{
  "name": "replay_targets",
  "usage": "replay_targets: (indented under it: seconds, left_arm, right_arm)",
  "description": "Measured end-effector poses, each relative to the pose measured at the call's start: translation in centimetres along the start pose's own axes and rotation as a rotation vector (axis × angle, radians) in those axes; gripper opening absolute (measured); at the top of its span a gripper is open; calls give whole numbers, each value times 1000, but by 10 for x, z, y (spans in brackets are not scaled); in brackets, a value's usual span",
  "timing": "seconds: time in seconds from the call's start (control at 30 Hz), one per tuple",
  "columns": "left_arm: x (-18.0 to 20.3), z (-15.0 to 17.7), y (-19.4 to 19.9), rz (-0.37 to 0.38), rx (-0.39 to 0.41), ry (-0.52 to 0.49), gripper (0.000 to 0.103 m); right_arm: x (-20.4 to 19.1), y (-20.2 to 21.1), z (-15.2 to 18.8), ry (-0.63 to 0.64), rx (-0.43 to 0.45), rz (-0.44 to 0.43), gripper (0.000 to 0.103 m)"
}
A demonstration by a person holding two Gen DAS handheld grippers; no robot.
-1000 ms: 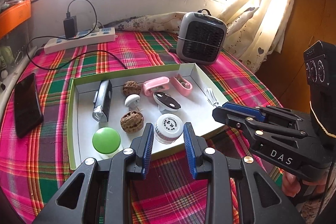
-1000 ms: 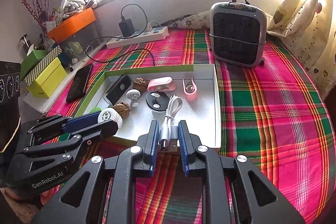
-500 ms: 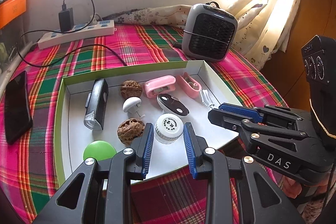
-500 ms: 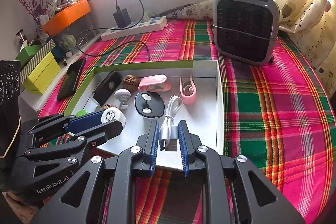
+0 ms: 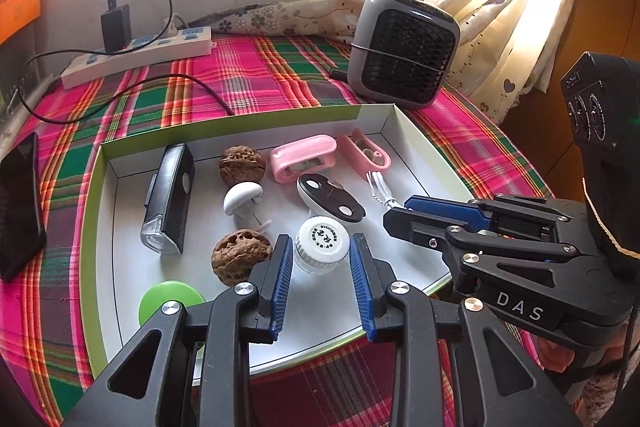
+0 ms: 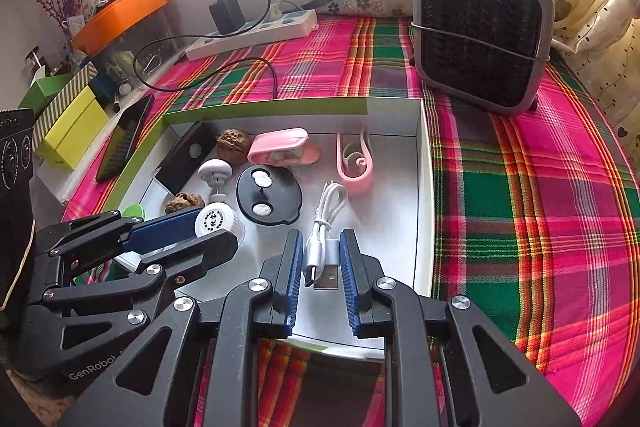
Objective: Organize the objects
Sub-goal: 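Lower the white container into the box and open the left tool while the right tool releases the cable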
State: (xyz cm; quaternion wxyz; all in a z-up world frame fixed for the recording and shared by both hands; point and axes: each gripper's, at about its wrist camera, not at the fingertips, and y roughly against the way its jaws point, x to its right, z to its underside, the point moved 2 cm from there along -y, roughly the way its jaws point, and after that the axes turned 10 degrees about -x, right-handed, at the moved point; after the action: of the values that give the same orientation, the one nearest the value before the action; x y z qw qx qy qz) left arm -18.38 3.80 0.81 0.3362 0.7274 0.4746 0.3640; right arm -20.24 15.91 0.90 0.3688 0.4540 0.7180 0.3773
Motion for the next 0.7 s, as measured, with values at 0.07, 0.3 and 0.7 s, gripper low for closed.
replay_targets:
  seconds: [0.07,0.3,0.7]
  left_arm:
    - [1,-1,-1,-11,-2,-5,27]
    - [3,-3,-3,-25,-5,-12,27]
    - [4,-4,-4,-28,-7,-12,27]
  right_arm:
    - [-1,-1,-2,5,-2,3,20]
    - [-1,-3,-4,21,-10,30,20]
    - [-2,-4,-7,14,-10,49,20]
